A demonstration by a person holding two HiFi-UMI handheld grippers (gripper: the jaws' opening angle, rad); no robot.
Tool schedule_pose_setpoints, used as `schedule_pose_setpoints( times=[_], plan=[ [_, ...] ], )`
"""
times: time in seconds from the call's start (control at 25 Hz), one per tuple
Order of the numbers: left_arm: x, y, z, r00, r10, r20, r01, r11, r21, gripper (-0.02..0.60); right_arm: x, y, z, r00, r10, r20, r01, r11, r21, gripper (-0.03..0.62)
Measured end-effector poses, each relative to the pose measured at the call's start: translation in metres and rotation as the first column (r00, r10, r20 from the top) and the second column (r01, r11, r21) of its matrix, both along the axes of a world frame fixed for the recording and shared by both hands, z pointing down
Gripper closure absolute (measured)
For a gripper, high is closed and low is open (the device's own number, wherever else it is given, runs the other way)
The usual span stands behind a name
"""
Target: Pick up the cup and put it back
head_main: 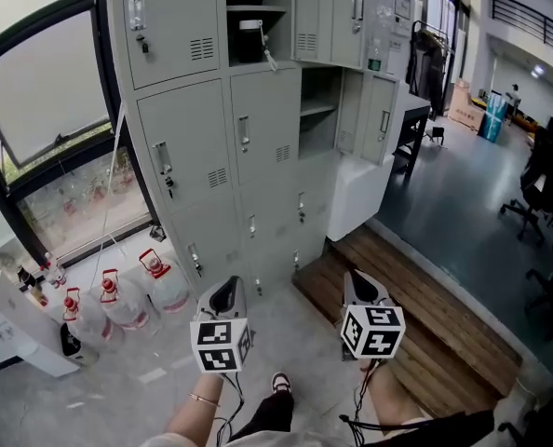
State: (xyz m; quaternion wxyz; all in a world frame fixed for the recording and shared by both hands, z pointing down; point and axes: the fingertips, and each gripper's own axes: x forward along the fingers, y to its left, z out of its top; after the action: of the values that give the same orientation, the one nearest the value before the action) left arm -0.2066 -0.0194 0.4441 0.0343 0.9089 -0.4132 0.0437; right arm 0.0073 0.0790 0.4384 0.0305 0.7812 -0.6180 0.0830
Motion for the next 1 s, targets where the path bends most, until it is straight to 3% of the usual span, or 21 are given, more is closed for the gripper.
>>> schedule_pose_setpoints(
  times=[0.36, 0.64, 0.84, 1.0],
  plan=[
    [0.06, -0.095, -0.004, 0.999, 0.004, -0.035, -0.004, 1.0, 0.016, 0.571, 0.06, -0.083, -0.003, 0.999, 0.018, -0.029, -0.018, 1.0, 0.017, 0.602],
    [0.112, -0.186, -0.018, 0.998, -0.009, -0.063, 0.011, 1.0, 0.023, 0.571, 0.11, -0.175, -0.022, 0.999, 0.006, -0.042, -0.004, 0.999, 0.036, 0.602],
    [0.133, -0.256, -0.03, 0.995, -0.05, -0.085, 0.053, 0.998, 0.038, 0.571, 0.138, -0.253, -0.038, 0.998, -0.022, -0.063, 0.025, 0.998, 0.055, 0.602],
    [0.143, -0.294, -0.026, 0.995, -0.083, -0.053, 0.085, 0.996, 0.032, 0.57, 0.151, -0.301, -0.034, 0.997, -0.054, -0.046, 0.057, 0.997, 0.05, 0.602]
  ],
)
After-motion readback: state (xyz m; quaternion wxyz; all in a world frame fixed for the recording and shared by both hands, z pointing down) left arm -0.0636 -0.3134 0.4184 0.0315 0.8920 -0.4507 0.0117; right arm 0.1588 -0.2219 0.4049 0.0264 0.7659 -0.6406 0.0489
